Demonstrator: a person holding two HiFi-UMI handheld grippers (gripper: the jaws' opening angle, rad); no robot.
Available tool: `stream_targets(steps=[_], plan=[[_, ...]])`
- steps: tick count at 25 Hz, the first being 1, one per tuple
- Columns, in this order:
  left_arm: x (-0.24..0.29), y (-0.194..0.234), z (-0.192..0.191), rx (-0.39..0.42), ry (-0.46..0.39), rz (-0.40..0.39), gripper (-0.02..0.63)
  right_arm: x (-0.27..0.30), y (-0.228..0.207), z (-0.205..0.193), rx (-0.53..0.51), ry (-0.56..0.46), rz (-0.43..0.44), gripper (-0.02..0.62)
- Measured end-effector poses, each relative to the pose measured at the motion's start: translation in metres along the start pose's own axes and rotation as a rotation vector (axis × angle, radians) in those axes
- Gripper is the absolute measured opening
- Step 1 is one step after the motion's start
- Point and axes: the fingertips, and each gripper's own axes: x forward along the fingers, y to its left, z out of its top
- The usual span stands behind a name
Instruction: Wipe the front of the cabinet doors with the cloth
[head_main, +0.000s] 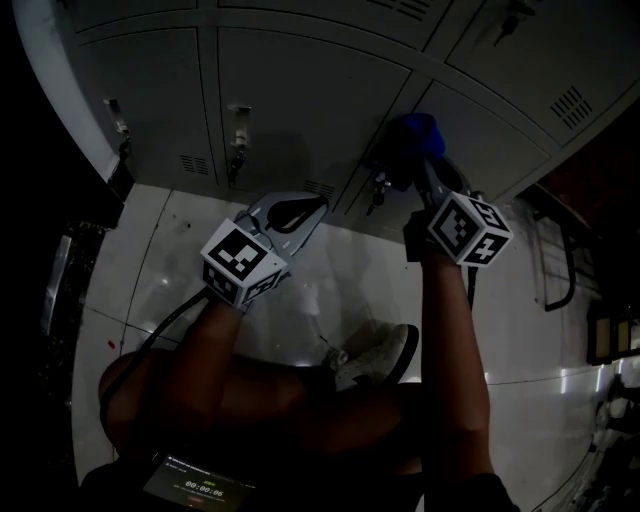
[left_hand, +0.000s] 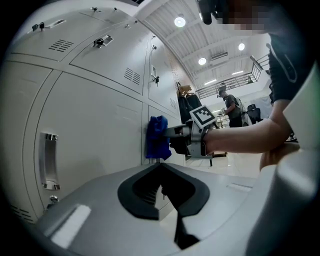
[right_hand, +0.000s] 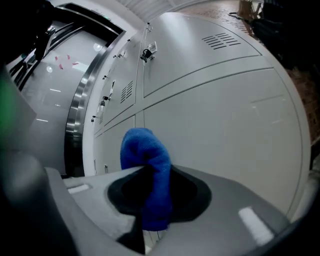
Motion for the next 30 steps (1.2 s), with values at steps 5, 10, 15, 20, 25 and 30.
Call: stream_targets(steps=[5,10,15,20,25,30], plan=[[0.003,-0.003,-0.004,0.010,0.013,-0.008,0.005,-0.009,-0.014,-0.001,-0.015,-0.003,-0.022,0.080],[0.004,-0.007,-0.008,0.022,0.027,-0.015,0.005,-0.021,-0.034,-0.003,-0.029,-0.002,-0.053,0.080],[0.004,-0.013,-0.011,0.022,0.037,-0.019,0.005,-0.030,-0.046,0.000,-0.066,0.013,-0.083,0.080],[0.004,-0.016,-0.015,0.017,0.041,-0.023,0.005,-0.044,-0.065,0.006,-0.096,0.017,-0.140,0.080],[0.005,-0.019,-0.019,0.018,0.053,-0.024,0.006,-0.063,-0.094,0.011,-0.075,0.007,-0.228,0.080],[0.004,-0.025,-0.018,0.018,0.049,-0.038,0.005,-0.084,-0.125,0.017,-0.005,-0.031,-0.289,0.080]])
